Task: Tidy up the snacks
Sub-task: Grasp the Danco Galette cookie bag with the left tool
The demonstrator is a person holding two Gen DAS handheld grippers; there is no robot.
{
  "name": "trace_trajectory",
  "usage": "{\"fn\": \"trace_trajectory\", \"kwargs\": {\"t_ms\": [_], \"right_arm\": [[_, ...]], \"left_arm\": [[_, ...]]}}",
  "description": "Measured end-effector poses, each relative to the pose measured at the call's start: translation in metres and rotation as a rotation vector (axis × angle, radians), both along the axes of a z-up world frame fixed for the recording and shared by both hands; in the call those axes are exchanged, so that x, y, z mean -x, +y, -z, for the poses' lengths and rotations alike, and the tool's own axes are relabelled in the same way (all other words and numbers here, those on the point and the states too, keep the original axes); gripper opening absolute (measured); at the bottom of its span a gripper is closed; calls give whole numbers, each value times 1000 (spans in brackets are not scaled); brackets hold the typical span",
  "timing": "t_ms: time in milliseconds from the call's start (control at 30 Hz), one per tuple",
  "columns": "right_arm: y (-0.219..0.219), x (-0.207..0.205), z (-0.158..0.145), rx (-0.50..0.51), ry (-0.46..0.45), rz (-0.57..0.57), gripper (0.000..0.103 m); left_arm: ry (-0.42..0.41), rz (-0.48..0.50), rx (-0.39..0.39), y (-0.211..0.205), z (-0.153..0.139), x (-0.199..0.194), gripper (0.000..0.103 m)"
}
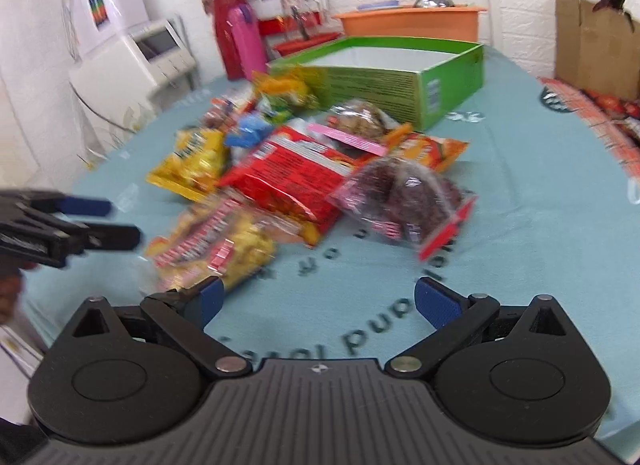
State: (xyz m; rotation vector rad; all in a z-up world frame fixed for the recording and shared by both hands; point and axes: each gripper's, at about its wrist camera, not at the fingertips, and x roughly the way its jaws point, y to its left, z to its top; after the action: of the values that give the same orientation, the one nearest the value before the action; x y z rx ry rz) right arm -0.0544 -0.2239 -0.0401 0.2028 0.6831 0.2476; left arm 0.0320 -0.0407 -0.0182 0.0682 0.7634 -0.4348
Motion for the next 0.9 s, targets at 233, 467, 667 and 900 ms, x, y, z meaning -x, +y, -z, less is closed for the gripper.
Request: {"fn": "trace_trajectory", "kwargs": {"t_ms": [233,467,667,900], "right_arm": [[21,-10,6,-116,37,-87,103],[36,-29,7,-161,56,-156,103],[49,-32,2,-100,14,-178,77],[26,-32,-42,-109,-103,-148,49]], "left_arm": [[178,94,161,-6,8,-24,86],[240,119,173,-13,21,-42,65],[200,107,192,-16,12,-35,35],[25,147,191,-28,-42,-32,35]]}}
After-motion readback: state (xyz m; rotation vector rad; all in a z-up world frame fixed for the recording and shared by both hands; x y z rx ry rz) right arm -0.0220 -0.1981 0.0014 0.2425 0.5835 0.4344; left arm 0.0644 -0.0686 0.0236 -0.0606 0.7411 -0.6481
